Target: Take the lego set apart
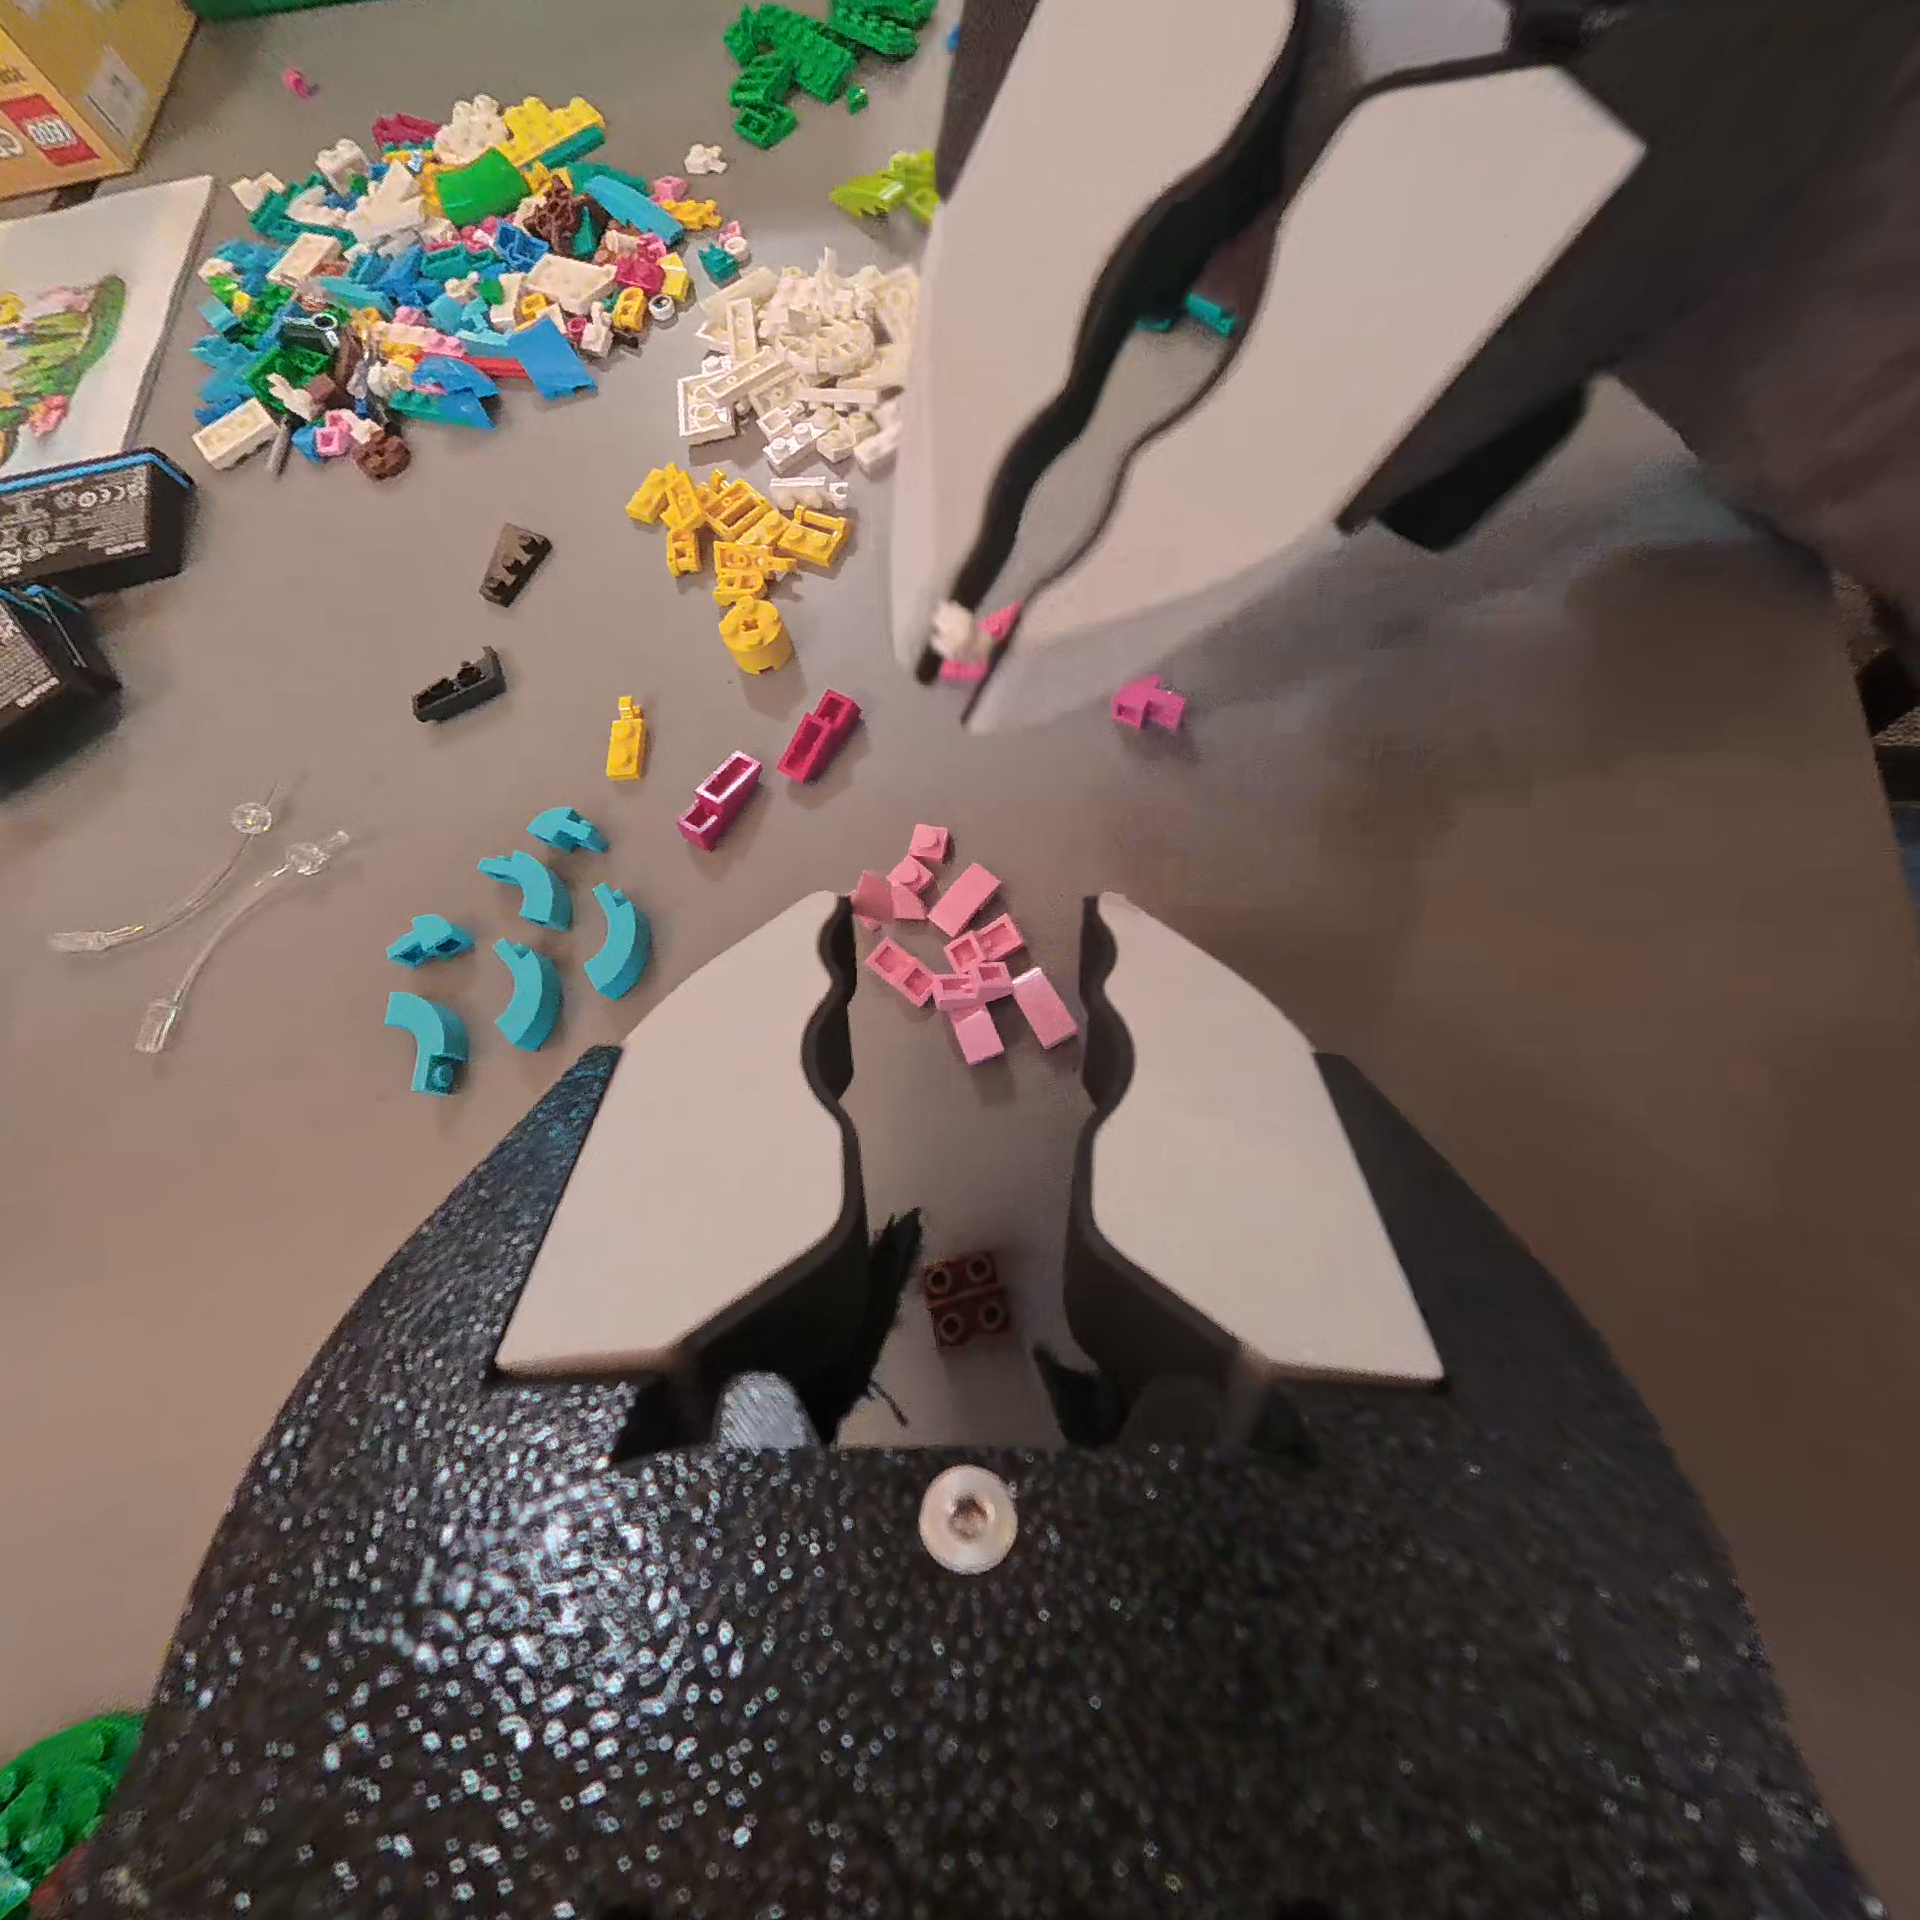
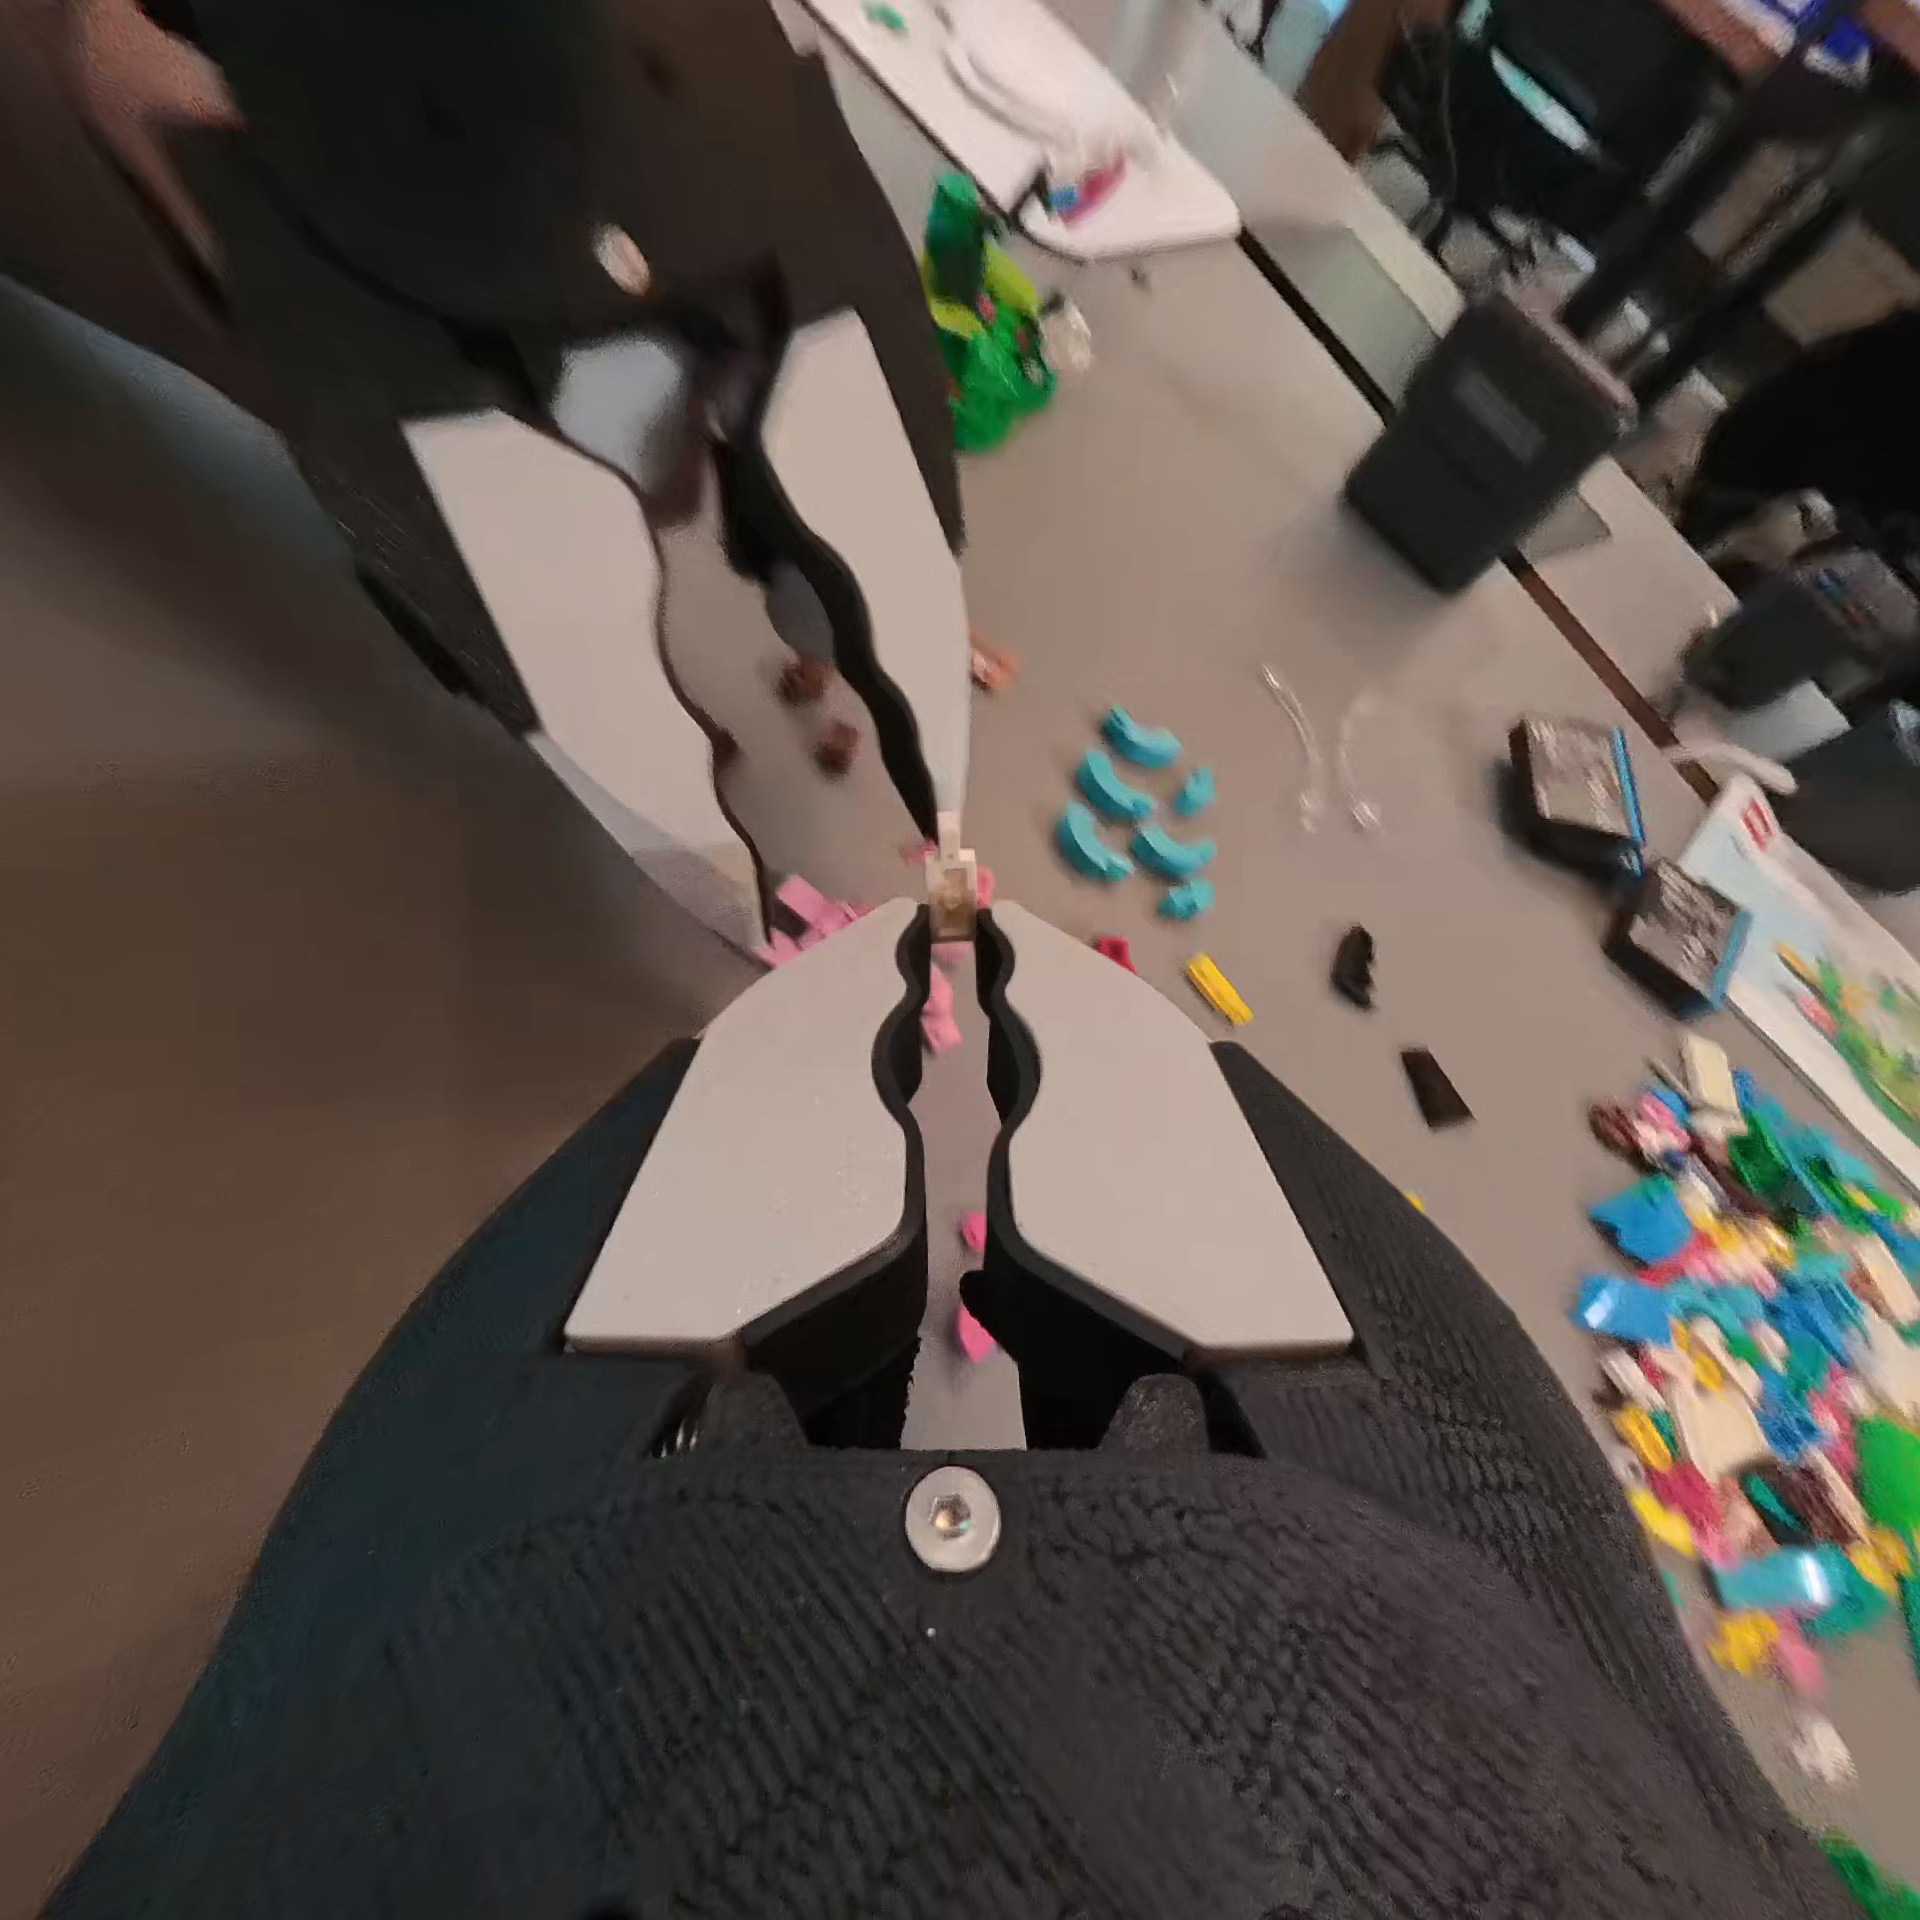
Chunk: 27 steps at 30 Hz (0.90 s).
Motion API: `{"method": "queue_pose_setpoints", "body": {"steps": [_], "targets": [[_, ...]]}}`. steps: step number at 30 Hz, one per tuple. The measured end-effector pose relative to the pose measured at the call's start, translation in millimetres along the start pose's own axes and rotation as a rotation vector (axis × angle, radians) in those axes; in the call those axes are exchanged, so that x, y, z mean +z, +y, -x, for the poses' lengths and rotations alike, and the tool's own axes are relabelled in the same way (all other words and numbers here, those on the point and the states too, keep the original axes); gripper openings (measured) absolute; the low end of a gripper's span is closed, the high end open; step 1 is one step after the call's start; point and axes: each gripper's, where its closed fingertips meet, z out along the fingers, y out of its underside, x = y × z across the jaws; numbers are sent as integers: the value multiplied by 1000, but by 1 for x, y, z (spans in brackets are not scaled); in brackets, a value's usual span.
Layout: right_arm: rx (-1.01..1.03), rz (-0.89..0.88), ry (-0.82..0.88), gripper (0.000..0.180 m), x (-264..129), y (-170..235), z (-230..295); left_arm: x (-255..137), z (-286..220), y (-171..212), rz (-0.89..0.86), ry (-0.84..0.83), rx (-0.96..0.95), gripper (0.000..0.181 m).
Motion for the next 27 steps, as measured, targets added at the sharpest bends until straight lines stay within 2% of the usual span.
{"method": "queue_pose_setpoints", "body": {"steps": [1,5,8,14,19,23,27], "targets": [[-4,-26,-18,6,3,-7,6,0,-1,0,0,12,-3,42],[-38,-5,-40,7,21,-9,16,1,-8,-1,-5,47,-5,43],[-58,75,-34,7,31,4,18,1,-8,0,1,45,8,42],[-93,187,32,6,32,22,11,-1,-8,3,12,58,-5,43],[-138,263,165,6,12,35,-15,-3,-4,1,4,38,9,42],[-130,432,351,6,-28,73,-64,-5,-2,0,-8,30,2,42],[-57,543,364,7,-52,107,-104,-6,-2,-2,-15,34,-8,41]]}}
